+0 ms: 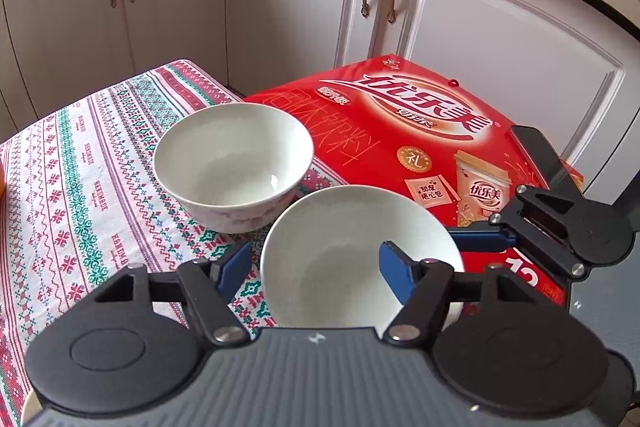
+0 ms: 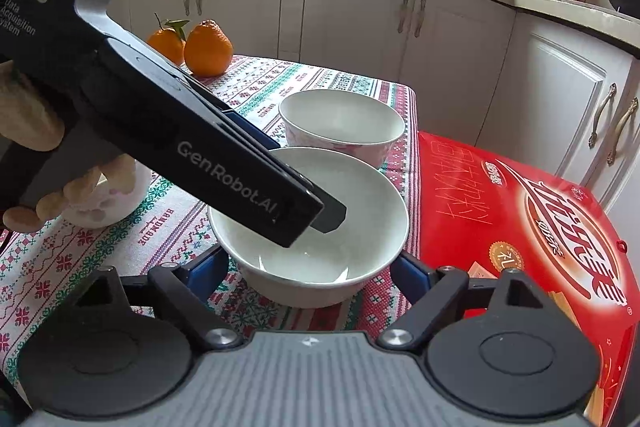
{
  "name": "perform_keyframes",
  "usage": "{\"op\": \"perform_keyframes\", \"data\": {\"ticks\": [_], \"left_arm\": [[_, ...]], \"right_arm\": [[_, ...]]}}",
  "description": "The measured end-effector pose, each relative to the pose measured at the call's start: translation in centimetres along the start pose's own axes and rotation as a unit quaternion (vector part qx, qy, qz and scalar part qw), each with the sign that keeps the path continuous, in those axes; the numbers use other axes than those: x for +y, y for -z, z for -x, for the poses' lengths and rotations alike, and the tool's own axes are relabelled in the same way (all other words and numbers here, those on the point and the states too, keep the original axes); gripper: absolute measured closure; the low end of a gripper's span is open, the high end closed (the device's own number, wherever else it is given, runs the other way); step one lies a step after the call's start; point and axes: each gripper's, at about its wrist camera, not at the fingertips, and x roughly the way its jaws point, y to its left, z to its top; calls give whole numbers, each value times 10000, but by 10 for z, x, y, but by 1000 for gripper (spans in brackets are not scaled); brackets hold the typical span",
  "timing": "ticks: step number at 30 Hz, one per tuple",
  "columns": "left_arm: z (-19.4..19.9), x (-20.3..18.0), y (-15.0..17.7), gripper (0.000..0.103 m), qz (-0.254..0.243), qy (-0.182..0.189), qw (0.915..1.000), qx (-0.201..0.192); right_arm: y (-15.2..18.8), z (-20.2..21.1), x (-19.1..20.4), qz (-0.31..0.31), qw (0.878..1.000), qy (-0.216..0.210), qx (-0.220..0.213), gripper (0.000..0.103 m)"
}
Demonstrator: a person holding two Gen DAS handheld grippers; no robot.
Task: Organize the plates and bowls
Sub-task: 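Grasp the rim of a white floral bowl with the left gripper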
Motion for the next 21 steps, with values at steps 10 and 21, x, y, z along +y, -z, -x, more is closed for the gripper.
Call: {"op": "perform_keyframes", "data": {"ticks": [10,21], "left_arm": [[1,0,0,39,33,199,9998,77],[36,-7,3,39,-63,128,9998,-106]], "right_arm": [[-1,2,1,-11,10000,-9,27,13],[-12,28,14,116,9999,-86,-88,13]]}}
